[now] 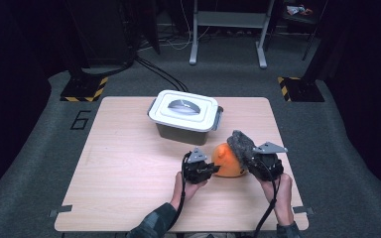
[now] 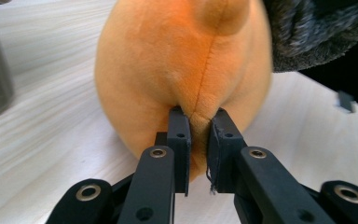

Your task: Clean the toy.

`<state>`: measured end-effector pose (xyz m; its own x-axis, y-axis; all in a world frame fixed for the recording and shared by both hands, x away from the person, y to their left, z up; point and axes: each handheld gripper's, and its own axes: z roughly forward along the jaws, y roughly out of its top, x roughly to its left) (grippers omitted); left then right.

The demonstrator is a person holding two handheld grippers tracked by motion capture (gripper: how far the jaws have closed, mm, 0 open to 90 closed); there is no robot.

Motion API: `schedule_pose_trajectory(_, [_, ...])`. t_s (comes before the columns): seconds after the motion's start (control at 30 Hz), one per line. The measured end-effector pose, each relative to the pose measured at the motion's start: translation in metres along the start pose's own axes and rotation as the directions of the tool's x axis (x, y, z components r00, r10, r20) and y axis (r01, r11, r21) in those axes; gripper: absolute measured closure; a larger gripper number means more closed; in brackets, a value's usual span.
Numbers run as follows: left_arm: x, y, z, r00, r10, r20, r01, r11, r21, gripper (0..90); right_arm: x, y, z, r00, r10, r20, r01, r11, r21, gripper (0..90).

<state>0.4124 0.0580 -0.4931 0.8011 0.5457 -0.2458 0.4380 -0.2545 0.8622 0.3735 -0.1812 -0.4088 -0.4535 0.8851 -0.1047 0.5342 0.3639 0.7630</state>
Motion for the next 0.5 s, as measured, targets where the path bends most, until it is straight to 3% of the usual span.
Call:
schedule_pose_trajectory(0.1, [-0.002,0.003,-0.002,0.9992,-0.005,0.040,0.005,1.0000,-0.002,81.7,0.010,0.005,-0.007,0.9992,-0.034,-0.021,0.034,0.999,-0.010,71.2])
schedule_pose_trajectory(0.2, [-0.004,0.005,-0.003,0.9983,-0.003,0.058,0.003,1.0000,0.006,81.9,0.018,0.006,-0.003,0.9980,-0.055,-0.031,0.055,0.998,0.008,71.2])
schedule_pose_trajectory(0.3, [-0.003,0.004,-0.002,0.9991,-0.003,0.043,0.003,0.9998,0.018,81.7,0.024,0.005,0.010,0.9977,-0.067,-0.008,0.067,0.997,0.048,71.4])
schedule_pose_trajectory(0.5, [0.004,0.001,-0.001,0.9984,-0.044,0.035,0.043,0.9989,0.019,81.4,0.018,0.004,0.020,0.9990,-0.041,-0.015,0.042,0.998,0.052,71.4])
